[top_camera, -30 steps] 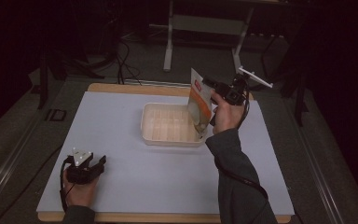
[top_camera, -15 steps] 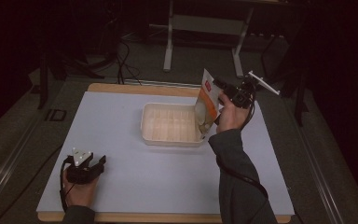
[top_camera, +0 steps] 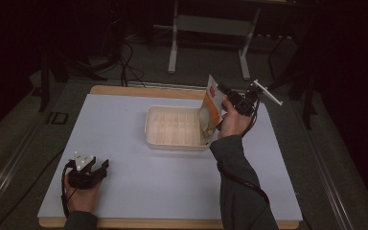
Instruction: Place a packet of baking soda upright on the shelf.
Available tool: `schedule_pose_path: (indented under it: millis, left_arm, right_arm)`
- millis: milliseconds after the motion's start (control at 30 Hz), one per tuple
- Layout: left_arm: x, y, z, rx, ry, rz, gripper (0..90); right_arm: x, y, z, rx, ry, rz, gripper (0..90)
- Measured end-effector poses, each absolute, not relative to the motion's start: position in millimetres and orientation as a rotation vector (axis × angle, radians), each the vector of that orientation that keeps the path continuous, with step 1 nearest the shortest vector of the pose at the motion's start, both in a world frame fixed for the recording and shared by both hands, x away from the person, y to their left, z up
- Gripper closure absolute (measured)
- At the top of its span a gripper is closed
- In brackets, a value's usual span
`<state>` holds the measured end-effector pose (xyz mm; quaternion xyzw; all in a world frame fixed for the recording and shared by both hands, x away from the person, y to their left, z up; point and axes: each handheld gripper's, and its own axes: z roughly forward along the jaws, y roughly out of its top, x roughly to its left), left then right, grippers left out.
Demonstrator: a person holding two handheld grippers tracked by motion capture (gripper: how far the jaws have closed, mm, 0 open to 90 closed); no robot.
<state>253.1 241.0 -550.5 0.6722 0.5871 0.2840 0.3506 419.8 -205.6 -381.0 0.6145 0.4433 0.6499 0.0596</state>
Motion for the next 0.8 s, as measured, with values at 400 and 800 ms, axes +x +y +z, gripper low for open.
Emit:
schedule_pose_path:
  millis: [400,800]
  left_arm:
    - [253.1,240.8,-550.5,1.745,1.520,0.738,48.2]
    - [253.2,240.7,-550.5,1.744,1.520,0.738,48.1]
  right_arm:
    - [419.6,-203.8,-404.1,1.893,1.392,1.910,90.0]
    - [416.8,-204.7,-403.0,1.821,1.482,1.810,90.0]
